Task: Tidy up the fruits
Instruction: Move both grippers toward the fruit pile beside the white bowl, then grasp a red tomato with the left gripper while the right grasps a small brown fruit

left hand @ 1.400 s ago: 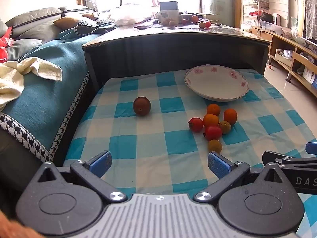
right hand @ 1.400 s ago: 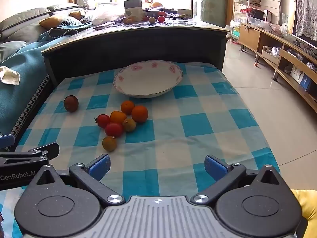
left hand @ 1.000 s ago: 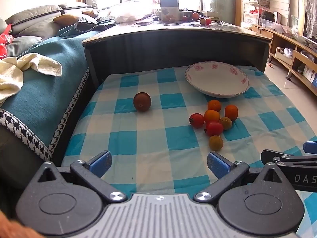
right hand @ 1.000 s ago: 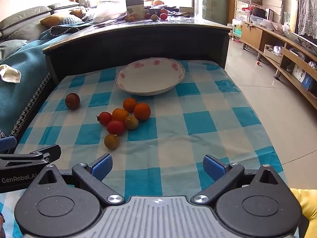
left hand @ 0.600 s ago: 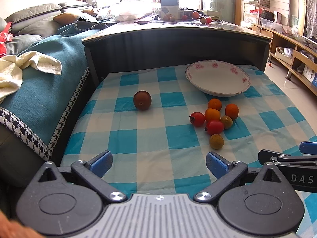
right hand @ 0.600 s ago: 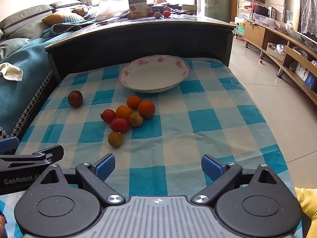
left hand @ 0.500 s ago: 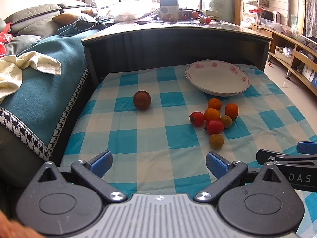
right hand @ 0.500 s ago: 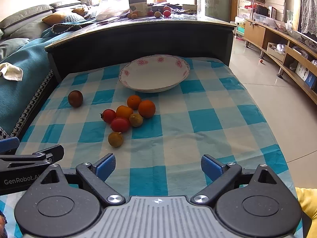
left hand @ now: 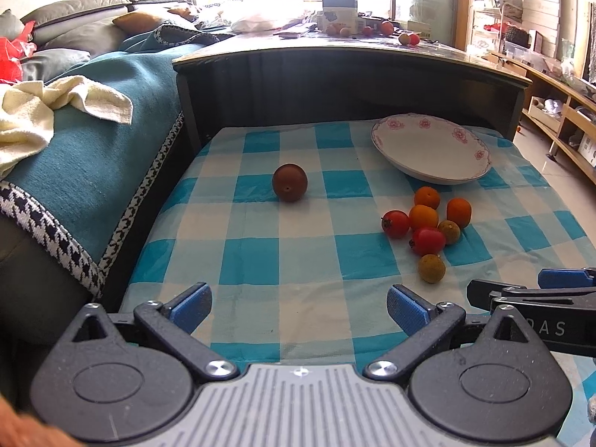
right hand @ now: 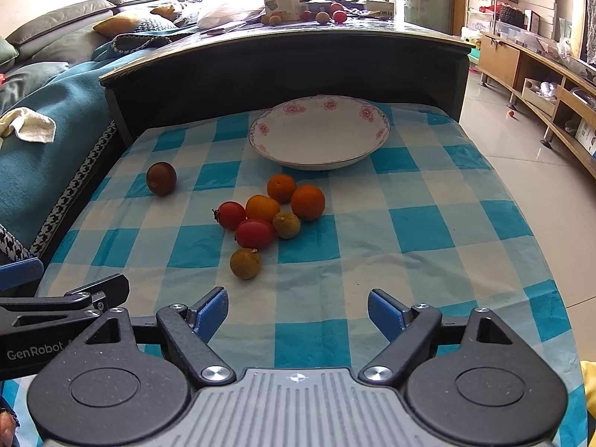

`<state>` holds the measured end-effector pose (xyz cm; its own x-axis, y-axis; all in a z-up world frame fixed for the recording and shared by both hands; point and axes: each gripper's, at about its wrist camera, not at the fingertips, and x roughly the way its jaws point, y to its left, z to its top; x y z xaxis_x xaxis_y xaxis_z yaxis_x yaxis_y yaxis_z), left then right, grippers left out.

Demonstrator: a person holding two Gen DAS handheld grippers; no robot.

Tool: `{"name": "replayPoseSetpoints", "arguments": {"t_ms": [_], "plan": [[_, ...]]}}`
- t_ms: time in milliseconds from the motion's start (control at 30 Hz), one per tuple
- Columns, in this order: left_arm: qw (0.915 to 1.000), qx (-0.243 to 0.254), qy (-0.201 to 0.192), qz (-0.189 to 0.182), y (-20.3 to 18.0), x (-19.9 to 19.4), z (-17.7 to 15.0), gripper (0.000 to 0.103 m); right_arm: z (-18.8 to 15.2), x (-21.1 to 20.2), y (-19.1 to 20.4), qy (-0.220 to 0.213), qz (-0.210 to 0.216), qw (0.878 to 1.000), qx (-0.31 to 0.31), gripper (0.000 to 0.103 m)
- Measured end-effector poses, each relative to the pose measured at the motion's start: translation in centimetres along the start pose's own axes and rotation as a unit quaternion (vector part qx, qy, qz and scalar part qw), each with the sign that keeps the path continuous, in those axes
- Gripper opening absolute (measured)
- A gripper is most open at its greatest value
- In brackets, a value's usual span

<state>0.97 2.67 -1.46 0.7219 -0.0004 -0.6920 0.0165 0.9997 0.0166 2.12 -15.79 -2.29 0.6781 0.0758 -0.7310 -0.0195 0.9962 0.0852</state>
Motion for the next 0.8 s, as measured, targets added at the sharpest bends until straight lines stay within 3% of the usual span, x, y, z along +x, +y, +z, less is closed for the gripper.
{"name": "replayPoseSetpoints", "arguments": {"t_ms": [433, 700, 800], "plan": [[1.0000, 0.000, 0.004, 0.009, 0.9, 1.5, 0.3, 0.103, 1.3, 2.7, 1.7, 0.009, 0.019, 1.000, -0.021, 0.069], [0.9999, 0.003, 0.011, 0.010, 0.9, 2.4, 0.1, 0.103, 1.9, 4.3, 2.8, 0.018, 0.035, 0.998, -0.049, 0.055], [0.9999, 0.007, 0.010, 0.011, 0.8, 2.6, 0.2, 0.103, 2.0, 5.1, 2.8, 0.028, 0.043, 0.997, -0.052, 0.041]]}}
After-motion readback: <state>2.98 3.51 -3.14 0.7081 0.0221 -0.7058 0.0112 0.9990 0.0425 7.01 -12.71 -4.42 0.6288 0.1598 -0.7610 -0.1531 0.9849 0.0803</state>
